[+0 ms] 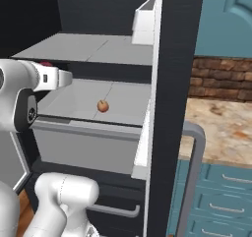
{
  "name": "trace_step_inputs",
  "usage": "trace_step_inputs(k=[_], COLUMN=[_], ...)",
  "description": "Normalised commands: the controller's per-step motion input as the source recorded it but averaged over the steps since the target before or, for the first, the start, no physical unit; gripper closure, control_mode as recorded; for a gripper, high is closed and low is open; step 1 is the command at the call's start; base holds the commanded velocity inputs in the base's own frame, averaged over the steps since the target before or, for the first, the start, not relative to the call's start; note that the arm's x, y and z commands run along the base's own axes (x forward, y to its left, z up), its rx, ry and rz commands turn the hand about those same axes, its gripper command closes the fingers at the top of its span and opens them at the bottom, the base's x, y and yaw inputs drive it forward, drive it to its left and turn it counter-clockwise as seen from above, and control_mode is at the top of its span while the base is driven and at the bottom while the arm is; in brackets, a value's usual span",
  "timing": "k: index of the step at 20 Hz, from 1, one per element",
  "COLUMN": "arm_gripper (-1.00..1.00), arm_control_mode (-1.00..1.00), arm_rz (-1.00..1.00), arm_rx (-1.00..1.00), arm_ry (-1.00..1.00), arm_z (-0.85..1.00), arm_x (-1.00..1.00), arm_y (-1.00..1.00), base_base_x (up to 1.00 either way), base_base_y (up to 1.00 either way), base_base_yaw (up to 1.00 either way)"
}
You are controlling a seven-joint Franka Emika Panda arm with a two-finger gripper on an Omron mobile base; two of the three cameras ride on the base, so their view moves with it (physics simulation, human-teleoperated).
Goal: Retrieve the apple and peach from the fridge and place them into the bowl on the dining table.
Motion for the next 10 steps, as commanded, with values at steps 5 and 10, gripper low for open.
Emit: trace_step_inputs(k=[5,10], arm_gripper=[1.00,1.00], arm_control_mode=[1.00,1.00], arm_rz=[0.00,0.00], arm_rx=[0.00,0.00], arm_ry=[0.00,0.00], arm_z=[0.00,0.00], arm_x=[0.00,0.00], arm_y=[0.00,0.00], base_base_x=[-0.52,-0.59], base_base_y=[-0.03,-0.03], base_base_yaw=[0.00,0.00])
